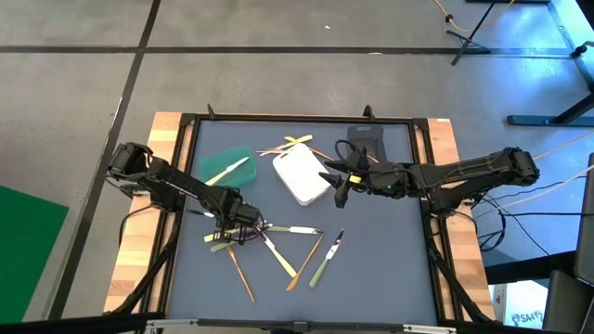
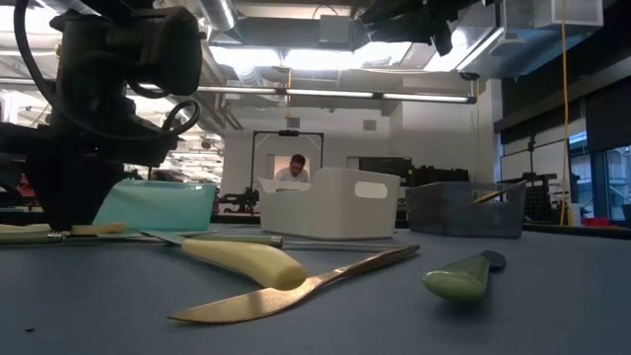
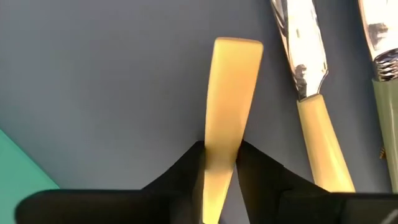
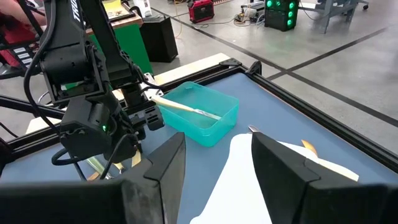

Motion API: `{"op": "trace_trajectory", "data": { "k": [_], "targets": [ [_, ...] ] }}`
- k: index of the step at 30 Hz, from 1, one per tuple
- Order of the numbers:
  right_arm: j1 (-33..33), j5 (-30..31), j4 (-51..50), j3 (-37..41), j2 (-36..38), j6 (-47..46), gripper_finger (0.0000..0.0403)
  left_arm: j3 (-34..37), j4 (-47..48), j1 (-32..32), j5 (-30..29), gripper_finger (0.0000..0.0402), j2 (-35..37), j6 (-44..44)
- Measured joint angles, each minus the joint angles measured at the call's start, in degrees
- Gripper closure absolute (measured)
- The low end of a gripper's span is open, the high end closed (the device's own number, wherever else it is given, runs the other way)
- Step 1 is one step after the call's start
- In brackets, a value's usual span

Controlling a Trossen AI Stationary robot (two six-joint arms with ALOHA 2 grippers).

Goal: Sort silverware by color (type)
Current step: Put the top left yellow table knife into the green bin

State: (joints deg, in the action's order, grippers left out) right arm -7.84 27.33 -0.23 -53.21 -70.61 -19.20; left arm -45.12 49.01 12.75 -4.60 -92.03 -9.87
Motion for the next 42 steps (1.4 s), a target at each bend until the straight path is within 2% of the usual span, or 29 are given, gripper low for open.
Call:
{"op": "trace_trajectory", "data": {
  "k": [10, 24, 30, 33, 37, 42],
  "targets": [
    [-0.01, 0.0, 0.0, 0.0, 0.0, 0.0, 0.023, -0.8, 0.36, 0.0, -0.15, 0.0338, -0.07, -1.47],
    [0.01, 0.02, 0.0, -0.02, 0.0, 0.02, 0.023, -9.37, 2.42, -0.07, -4.68, 0.0341, -0.29, -3.71],
    [0.01, 0.02, 0.0, -0.02, 0.0, 0.02, 0.023, -13.82, 2.31, -0.04, -10.66, 0.0341, 0.15, -4.96],
    [0.01, 0.02, 0.04, -0.02, 0.0, 0.02, 0.023, -15.14, 1.9, -0.04, -11.83, 0.0341, 1.49, -6.66],
    [0.01, 0.02, 0.09, -0.02, 0.0, 0.02, 0.023, -16.02, 0.84, -0.04, -14.36, 0.0341, 5.37, -9.39],
    [0.01, 0.02, 0.09, -0.02, 0.0, 0.02, 0.023, -16.13, 0.61, -0.04, -22.8, 0.0341, 12.65, -10.93]
  ]
}}
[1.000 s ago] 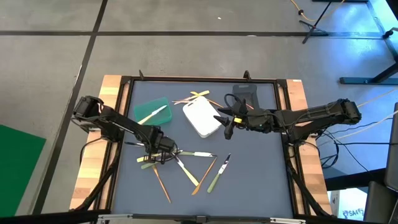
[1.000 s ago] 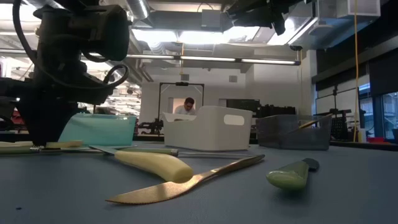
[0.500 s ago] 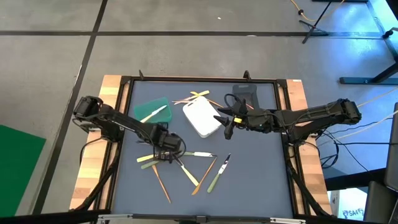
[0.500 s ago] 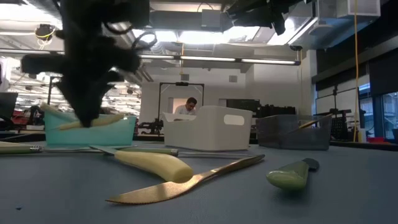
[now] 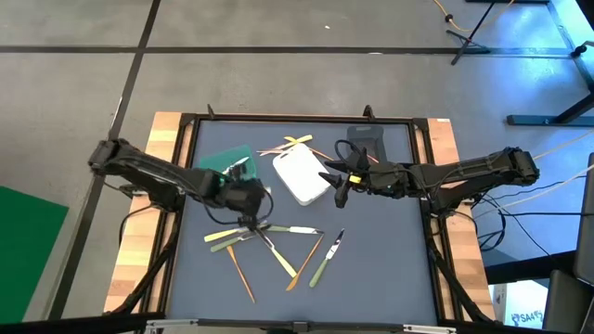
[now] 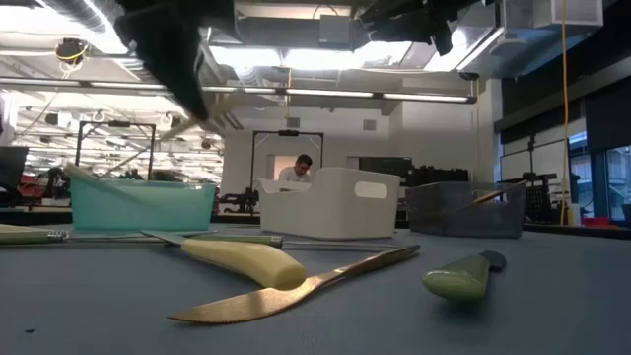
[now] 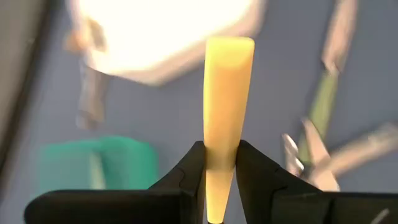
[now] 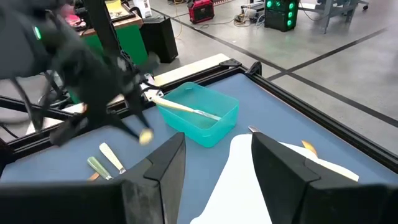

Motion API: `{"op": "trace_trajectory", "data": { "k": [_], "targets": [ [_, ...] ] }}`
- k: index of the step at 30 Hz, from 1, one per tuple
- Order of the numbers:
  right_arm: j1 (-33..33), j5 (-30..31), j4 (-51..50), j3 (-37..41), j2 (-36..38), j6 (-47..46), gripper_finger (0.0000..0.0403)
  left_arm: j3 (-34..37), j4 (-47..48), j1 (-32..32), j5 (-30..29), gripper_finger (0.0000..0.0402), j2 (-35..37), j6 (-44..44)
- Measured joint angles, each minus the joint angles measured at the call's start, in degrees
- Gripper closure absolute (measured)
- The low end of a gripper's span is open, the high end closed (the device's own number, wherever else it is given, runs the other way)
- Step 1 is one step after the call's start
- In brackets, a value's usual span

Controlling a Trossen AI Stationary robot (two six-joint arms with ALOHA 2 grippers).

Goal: Sort silverware by color (type)
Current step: Put the top left yellow table knife into the green bin

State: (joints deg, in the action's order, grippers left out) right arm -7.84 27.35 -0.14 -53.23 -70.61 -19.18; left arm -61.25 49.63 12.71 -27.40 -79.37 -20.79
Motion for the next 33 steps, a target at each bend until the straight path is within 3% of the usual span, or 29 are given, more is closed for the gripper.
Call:
{"op": "trace_trajectory", "data": {
  "k": [10, 16, 24, 33],
  "targets": [
    [-0.01, 0.0, 0.0, 0.0, 0.0, 0.0, 0.023, 0.2, -1.01, 0.0, -22.88, 0.0341, 14.27, -0.11],
    [-0.02, 0.0, 0.0, 0.0, 0.0, 0.0, 0.023, 3.44, -1.03, 0.0, -29.41, 0.0341, 17.73, -2.75],
    [0.0, 0.0, 0.02, 0.0, 0.0, 0.0, 0.023, 13.97, -7.73, 0.05, -47.51, 0.0341, 20.31, -16.55],
    [0.0, 0.01, 0.0, 0.0, 0.0, 0.0, 0.023, 21.99, -16.3, -0.74, -57.88, 0.0341, 19.72, -39.6]
  ]
}}
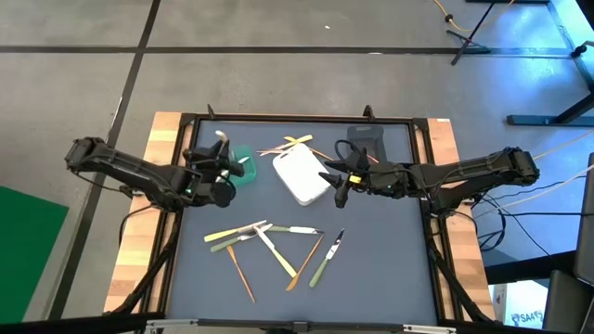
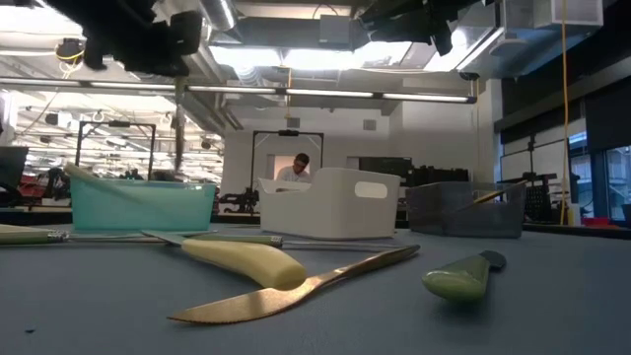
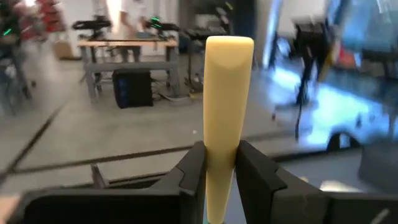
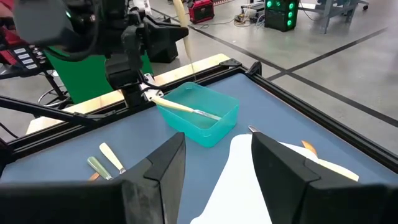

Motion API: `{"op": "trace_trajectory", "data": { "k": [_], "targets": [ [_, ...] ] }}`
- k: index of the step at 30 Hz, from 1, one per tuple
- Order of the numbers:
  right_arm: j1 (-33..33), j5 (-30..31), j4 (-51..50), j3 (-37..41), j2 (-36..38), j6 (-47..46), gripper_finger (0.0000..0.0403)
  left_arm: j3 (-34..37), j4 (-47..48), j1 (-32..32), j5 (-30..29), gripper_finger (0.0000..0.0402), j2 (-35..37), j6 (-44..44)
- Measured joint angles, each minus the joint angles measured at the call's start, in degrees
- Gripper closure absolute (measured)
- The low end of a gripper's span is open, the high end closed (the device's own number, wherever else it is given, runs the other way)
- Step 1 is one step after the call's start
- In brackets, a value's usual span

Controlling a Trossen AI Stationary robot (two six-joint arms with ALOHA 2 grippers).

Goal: Sort silverware by color (type)
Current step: Put the top left yellow table knife into the green bin

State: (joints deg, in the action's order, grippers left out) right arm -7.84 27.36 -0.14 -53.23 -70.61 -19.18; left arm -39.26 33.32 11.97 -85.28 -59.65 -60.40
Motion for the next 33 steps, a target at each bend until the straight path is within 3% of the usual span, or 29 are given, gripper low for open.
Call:
{"op": "trace_trajectory", "data": {
  "k": [4, 9, 18, 25, 33],
  "targets": [
    [-0.02, -0.01, 0.0, 0.0, 0.0, 0.0, 0.023, 2.7, -1.23, -2.2, -2.25, 0.0341, 0.01, -13.58],
    [-0.02, 0.01, 0.0, 0.0, 0.0, 0.0, 0.023, 5.65, -1.1, -5.26, 2.97, 0.0341, 0.01, -23.1],
    [-0.01, -0.01, 0.0, 0.0, 0.0, 0.0, 0.023, 9.17, -1.03, -8.38, 12.18, 0.0341, -0.01, -23.59],
    [-0.01, 0.0, -0.01, 0.0, 0.0, 0.0, 0.023, 11.16, -0.99, -10.64, 15.71, 0.034, -0.01, -26.51],
    [-0.02, 0.01, 0.0, 0.0, 0.0, 0.0, 0.023, 11.68, -0.75, -11.23, 22.84, 0.0313, 0.0, -26.17]
  ]
}}
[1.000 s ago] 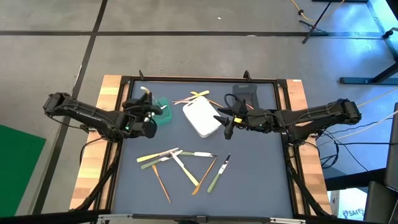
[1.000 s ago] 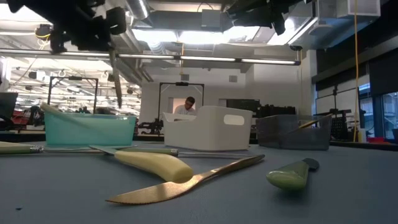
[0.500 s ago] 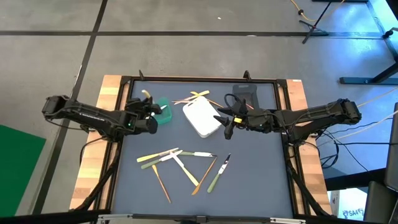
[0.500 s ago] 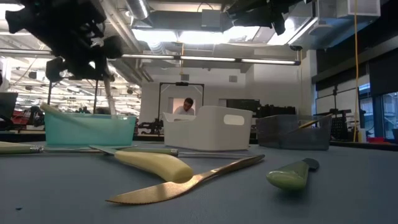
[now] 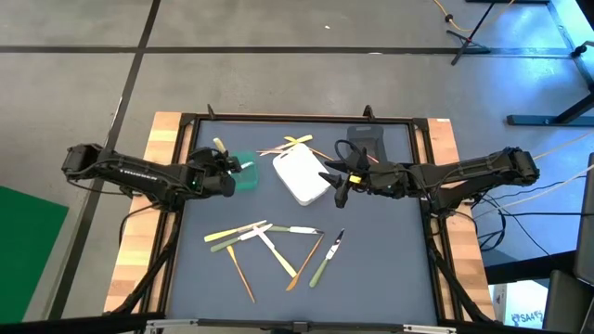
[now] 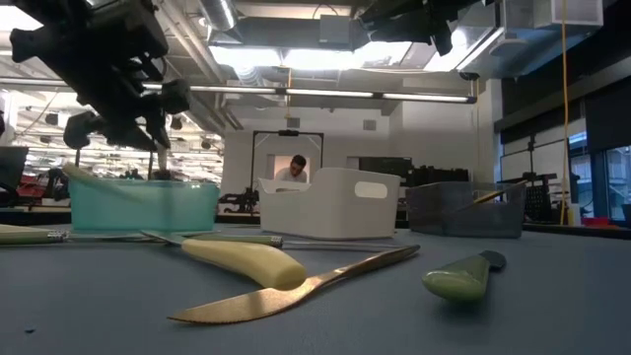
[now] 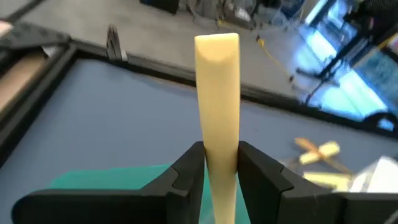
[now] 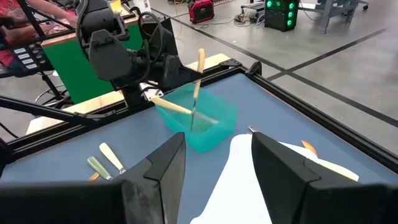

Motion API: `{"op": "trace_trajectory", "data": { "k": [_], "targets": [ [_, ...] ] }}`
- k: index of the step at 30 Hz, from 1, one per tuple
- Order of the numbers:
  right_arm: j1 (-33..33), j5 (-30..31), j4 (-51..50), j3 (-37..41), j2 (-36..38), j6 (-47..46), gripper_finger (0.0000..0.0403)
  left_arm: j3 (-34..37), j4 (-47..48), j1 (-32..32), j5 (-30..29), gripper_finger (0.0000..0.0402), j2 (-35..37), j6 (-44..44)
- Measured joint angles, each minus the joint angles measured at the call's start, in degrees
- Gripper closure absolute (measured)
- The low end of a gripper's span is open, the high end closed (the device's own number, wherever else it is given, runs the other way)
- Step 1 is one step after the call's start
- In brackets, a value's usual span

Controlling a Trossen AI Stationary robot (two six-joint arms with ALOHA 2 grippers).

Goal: Sort silverware by color (type)
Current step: Put the top left yellow table knife into the green bin, then put the right green table knife into the white bin

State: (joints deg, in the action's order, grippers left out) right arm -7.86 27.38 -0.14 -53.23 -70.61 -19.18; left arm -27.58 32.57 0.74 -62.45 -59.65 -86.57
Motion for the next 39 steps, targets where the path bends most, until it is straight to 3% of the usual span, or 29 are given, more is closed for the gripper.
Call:
{"op": "trace_trajectory", "data": {
  "k": [8, 20, 29, 33, 39],
  "targets": [
    [0.0, 0.0, 0.0, 0.0, 0.0, 0.0, 0.023, 0.01, 0.03, -0.03, 5.57, 0.0294, -0.01, 0.09],
    [0.01, 0.0, 0.0, 0.0, 0.0, 0.0, 0.023, 0.01, 0.01, -0.03, 4.61, 0.0273, 0.4, 0.14],
    [0.02, 0.0, -0.08, 0.0, 0.0, 0.0, 0.023, 0.01, -0.21, 1.39, 1.13, 0.0273, 4.61, 0.36],
    [0.02, -0.02, -0.74, 0.0, 0.0, 0.0, 0.023, 0.01, -3.55, 2.94, 1.21, 0.0273, 6.87, 6.75],
    [0.0, -0.02, -2.98, 0.0, 0.0, 0.0, 0.023, 0.01, -18.28, 5.15, 3.94, 0.0272, 7.99, 25.3]
  ]
}}
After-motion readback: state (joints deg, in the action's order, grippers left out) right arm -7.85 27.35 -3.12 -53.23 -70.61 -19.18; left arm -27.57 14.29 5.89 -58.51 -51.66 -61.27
